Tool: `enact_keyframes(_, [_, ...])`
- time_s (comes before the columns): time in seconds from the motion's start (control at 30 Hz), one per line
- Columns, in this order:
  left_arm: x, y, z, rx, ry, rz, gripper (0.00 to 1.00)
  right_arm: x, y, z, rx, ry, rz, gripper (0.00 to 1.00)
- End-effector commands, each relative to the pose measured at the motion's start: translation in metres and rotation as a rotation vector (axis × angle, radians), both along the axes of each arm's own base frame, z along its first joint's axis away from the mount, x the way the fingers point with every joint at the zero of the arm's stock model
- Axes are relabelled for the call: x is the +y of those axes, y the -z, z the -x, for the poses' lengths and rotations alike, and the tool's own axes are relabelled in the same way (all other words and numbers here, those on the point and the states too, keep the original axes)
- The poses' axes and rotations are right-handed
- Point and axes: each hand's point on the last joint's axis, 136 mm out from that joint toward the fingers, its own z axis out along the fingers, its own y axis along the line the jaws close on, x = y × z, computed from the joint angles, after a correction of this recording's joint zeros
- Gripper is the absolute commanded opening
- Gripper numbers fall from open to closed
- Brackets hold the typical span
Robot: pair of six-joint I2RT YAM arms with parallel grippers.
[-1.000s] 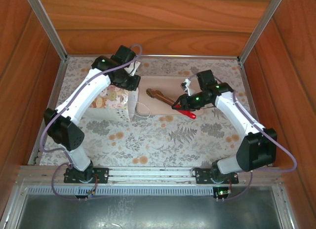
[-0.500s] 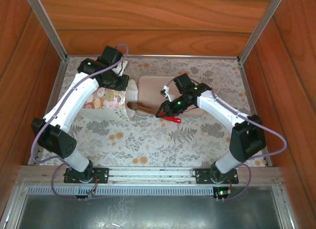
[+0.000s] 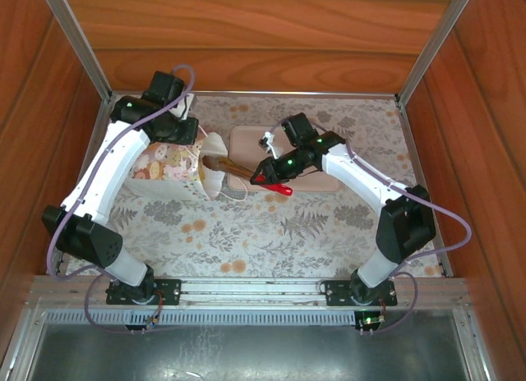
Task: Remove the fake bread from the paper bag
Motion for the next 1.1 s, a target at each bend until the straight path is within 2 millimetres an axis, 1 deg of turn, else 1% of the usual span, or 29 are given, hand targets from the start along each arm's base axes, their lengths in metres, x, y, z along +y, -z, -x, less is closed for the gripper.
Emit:
enact_keyframes(0.0, [0.012,-0.017,0.005,-0.049,-0.009,-0.018,0.0,0.013,-0.009,0.008,-0.002,-0.044,-0.035,0.4])
enact_keyframes(0.03, [0.012,-0.017,0.006,-0.05,-0.009,-0.016,0.0,0.015,-0.008,0.008,-0.005,-0.044,-0.031,0.4])
enact_keyframes(0.07, [0.011,-0.017,0.006,-0.049,-0.006,-0.014,0.0,0.017,0.004,0.005,0.017,-0.038,-0.008,0.4])
enact_keyframes(0.17, [0.01,-0.016,0.007,-0.044,-0.001,-0.008,0.0,0.024,0.012,-0.001,0.03,-0.034,0.019,0.4])
enact_keyframes(0.27, [0.013,-0.017,0.008,-0.048,-0.01,-0.01,0.0,0.037,0.014,-0.006,0.036,-0.039,-0.01,0.41])
enact_keyframes(0.37, [0.007,-0.018,0.008,-0.042,0.005,0.011,0.0,0.048,0.017,-0.012,0.037,-0.044,-0.026,0.42])
enact_keyframes(0.53, [0.002,-0.014,0.008,-0.021,0.014,0.034,0.0,0.057,0.024,-0.023,0.04,-0.041,-0.018,0.44])
enact_keyframes(0.63, [0.0,-0.013,0.007,-0.015,0.018,0.04,0.0,0.062,0.02,-0.021,0.054,-0.062,-0.054,0.45])
enact_keyframes(0.73, [0.003,-0.013,0.008,-0.021,0.012,0.027,0.0,0.059,0.017,-0.016,0.047,-0.072,-0.063,0.44])
enact_keyframes(0.87, [0.014,-0.013,0.011,-0.04,-0.004,-0.021,0.0,0.055,0.013,-0.008,0.044,-0.084,-0.088,0.44])
enact_keyframes(1.07, [0.031,-0.013,0.022,-0.057,-0.042,-0.07,0.0,0.055,0.005,0.007,0.052,-0.133,-0.154,0.44])
